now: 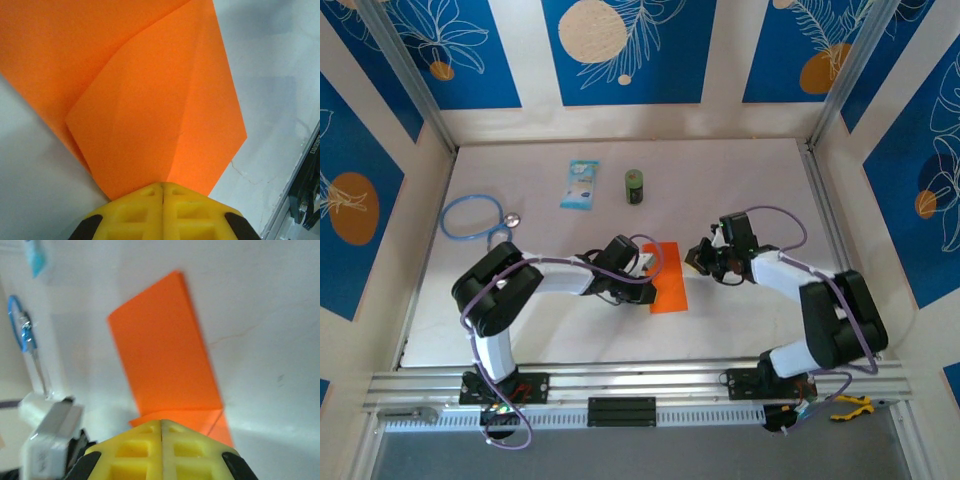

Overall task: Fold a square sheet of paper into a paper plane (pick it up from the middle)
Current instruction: Fold the triangle a second time at the center of the table.

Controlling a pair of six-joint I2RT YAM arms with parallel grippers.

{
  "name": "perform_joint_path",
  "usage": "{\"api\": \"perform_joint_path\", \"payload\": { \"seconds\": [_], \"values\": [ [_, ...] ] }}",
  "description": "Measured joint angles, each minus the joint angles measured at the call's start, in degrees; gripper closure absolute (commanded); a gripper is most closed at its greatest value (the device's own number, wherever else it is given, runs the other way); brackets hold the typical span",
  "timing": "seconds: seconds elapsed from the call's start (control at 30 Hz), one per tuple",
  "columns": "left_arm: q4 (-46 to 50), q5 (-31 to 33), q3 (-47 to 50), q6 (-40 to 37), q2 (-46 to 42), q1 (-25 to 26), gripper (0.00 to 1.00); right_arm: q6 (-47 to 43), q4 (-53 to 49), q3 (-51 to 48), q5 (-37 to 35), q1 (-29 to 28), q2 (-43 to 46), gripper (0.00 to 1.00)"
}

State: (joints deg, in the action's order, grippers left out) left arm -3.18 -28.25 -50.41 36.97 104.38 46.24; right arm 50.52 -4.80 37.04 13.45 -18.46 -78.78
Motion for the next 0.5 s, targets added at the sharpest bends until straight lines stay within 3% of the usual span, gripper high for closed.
{"api": "perform_joint_path", "payload": {
  "seconds": [0.13,0.3,0.5],
  "values": [
    [2.9,0.8,-2.4,-0.3,-1.5,-0.1,0.97,0.9,-2.9,-3.1,-2.2,-3.5,7.5,0.94],
    [5.1,1.3,-7.5,-2.6,-1.8,-1.5,0.99,4.9,-5.8,-12.0,-3.7,-7.0,15.9,0.81],
    [6.3,1.3,-11.0,-4.6,0.8,-3.8,1.0,9.2,-8.5,-14.9,-4.0,-8.8,19.1,0.75]
  ]
}}
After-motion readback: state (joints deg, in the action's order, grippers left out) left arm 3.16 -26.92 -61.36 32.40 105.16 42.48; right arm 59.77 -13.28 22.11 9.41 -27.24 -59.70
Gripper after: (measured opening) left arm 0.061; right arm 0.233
